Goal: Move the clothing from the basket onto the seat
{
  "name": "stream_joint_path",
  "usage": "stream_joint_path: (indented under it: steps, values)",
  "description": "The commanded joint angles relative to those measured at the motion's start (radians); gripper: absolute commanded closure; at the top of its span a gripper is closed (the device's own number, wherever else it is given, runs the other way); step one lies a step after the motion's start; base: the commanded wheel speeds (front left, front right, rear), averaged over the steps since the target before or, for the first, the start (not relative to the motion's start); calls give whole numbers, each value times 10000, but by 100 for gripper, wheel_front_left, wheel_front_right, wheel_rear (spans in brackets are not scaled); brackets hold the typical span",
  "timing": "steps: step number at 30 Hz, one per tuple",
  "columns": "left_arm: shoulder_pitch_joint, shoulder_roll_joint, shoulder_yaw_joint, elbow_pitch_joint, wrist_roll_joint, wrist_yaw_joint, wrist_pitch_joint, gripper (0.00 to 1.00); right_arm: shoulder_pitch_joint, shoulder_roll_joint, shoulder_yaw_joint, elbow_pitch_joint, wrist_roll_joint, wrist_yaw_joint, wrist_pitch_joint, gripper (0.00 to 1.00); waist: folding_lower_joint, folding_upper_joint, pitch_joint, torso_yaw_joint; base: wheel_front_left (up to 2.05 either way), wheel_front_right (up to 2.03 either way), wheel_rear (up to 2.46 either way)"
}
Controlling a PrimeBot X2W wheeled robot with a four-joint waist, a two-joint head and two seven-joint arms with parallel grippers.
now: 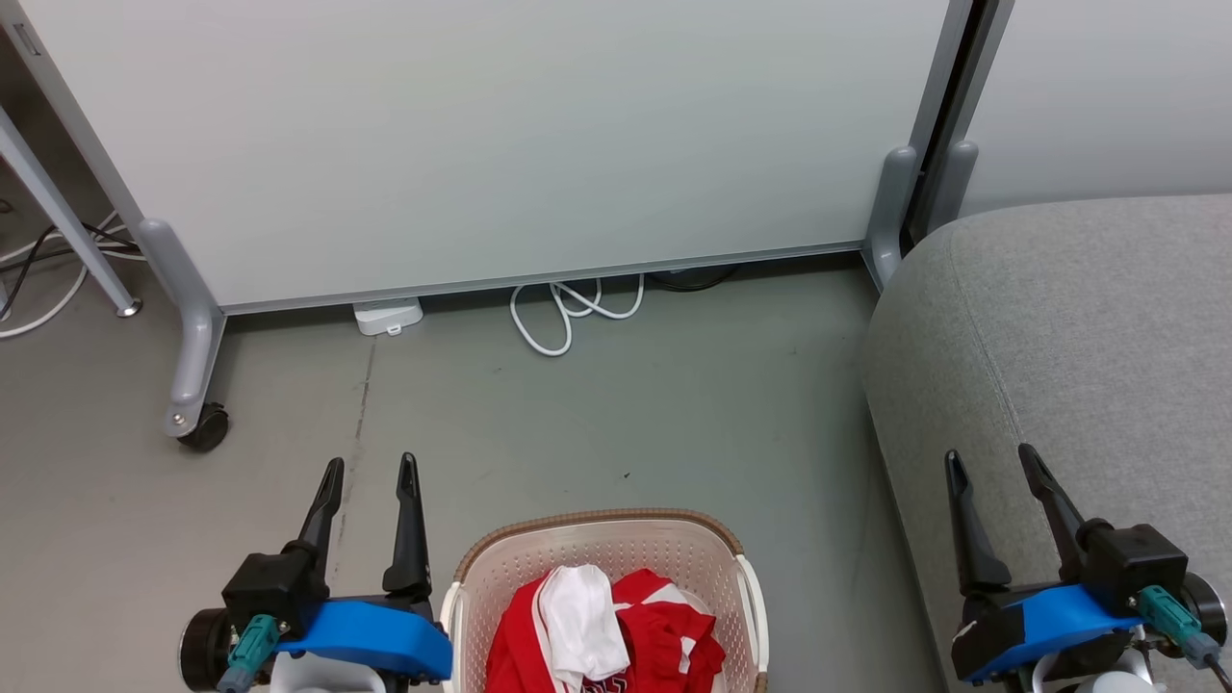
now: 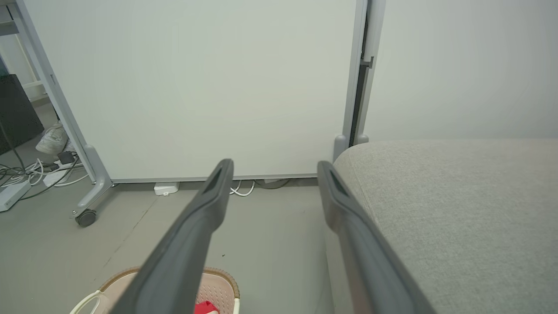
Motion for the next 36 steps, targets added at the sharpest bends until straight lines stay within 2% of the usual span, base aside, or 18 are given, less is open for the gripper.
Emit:
stream_joint_path:
  steps: [1,8,24,29,34,36]
  values:
    - [-114,0,-34,-26,189,-29,-61,0,6,-59,-5,-3,-224,23,-72,0,-1,0,-10,5,0,0,0]
    - [-56,-7,-60,-13,592,-17,-187,0,17,-62,10,28,-699,24,-156,0,-1,0,1,26,0,0,0]
    - [-41,-17,-12,188,467,22,-185,0,-155,-58,131,-70,-623,24,-177,0,-1,0,260,-164,0,0,0]
    - [-501,-7,-127,1312,570,71,-147,0,-337,-57,284,-228,-604,24,-187,0,-1,0,792,-551,0,0,0]
    - [-1384,41,-334,2739,528,-92,381,0,-640,-54,364,-436,-607,16,-198,0,-1,0,1708,-1053,0,0,0]
    - [-1795,44,-347,3310,504,-26,689,0,-804,-54,458,-537,-585,16,-214,0,-1,0,2170,-1286,0,0,0]
